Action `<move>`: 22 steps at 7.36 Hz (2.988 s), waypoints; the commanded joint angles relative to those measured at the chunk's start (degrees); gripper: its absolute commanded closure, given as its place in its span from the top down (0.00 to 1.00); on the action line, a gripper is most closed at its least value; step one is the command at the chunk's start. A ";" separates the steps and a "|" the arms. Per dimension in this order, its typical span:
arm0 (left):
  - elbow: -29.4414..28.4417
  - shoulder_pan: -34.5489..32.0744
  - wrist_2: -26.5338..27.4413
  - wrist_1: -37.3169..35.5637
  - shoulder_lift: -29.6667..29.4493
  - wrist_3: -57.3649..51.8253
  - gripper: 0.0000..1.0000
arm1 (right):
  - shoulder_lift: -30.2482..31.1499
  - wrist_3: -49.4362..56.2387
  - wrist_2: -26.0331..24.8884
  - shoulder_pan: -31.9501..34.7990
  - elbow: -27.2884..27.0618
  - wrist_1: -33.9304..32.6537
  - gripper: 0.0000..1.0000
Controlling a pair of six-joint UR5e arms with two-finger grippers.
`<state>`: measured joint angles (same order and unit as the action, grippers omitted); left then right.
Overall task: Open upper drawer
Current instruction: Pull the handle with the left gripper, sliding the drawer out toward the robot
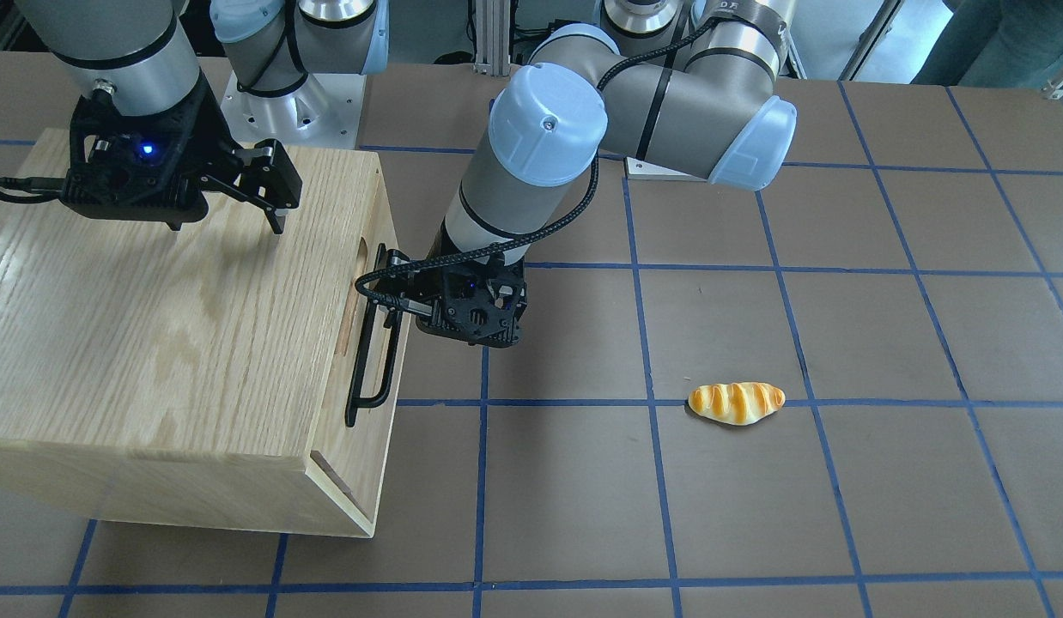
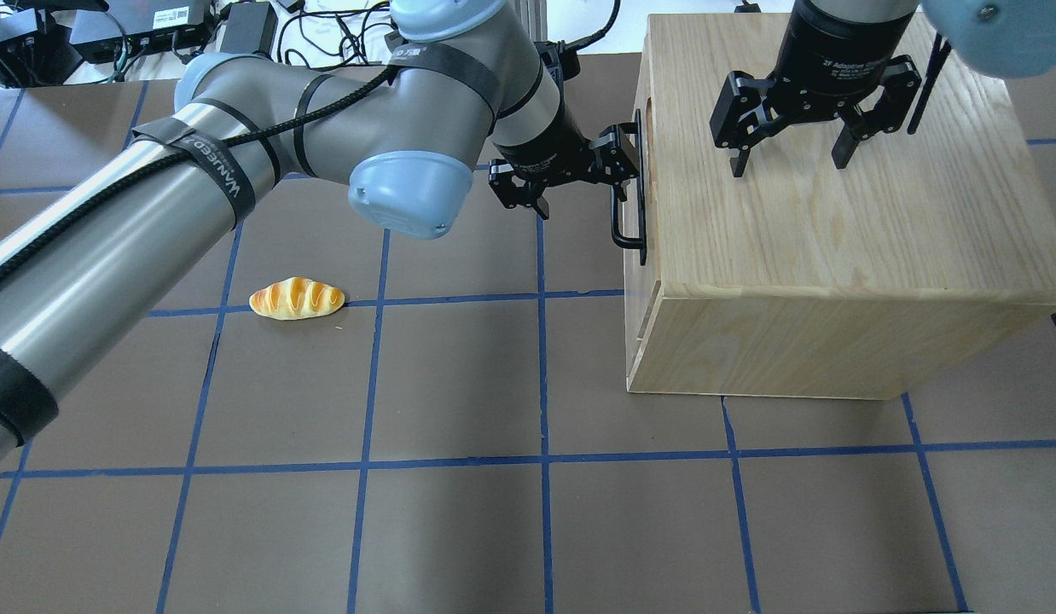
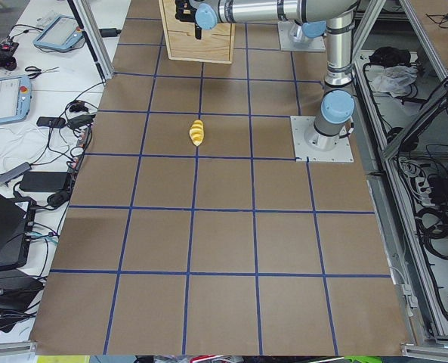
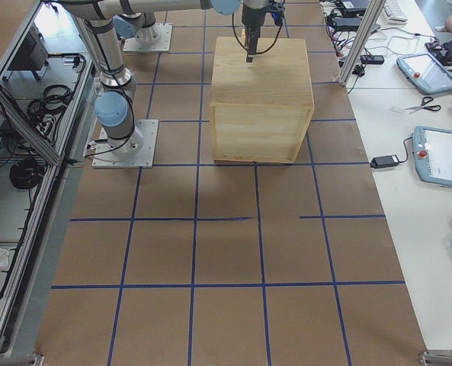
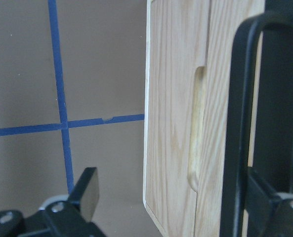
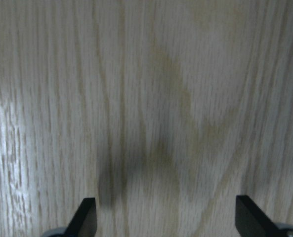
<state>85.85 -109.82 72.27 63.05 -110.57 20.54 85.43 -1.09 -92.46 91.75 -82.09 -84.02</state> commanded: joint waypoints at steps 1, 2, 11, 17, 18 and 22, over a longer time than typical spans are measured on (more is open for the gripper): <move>0.02 0.48 1.03 0.23 0.09 -2.67 1.00 | 0.00 -0.06 0.00 0.01 0.00 0.00 1.00; 0.02 1.88 0.94 0.58 0.79 -3.13 1.00 | 0.00 -0.06 0.00 0.01 0.00 0.00 1.00; 3.18 8.39 0.94 1.55 2.81 -9.64 1.00 | 0.00 0.03 0.00 0.01 0.00 0.00 1.00; 3.71 12.26 1.38 6.64 5.01 -12.62 1.00 | 0.00 0.03 0.00 0.01 0.00 0.00 1.00; 3.71 12.96 2.17 7.87 5.28 -13.76 1.00 | 0.00 -0.06 0.00 0.01 0.00 0.00 1.00; 3.71 13.76 2.79 8.84 5.63 -13.77 1.00 | 0.00 -0.06 0.00 0.01 0.00 0.00 1.00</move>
<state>89.56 -96.24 74.99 71.54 -105.03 6.79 85.43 -1.08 -92.46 91.70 -82.09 -84.03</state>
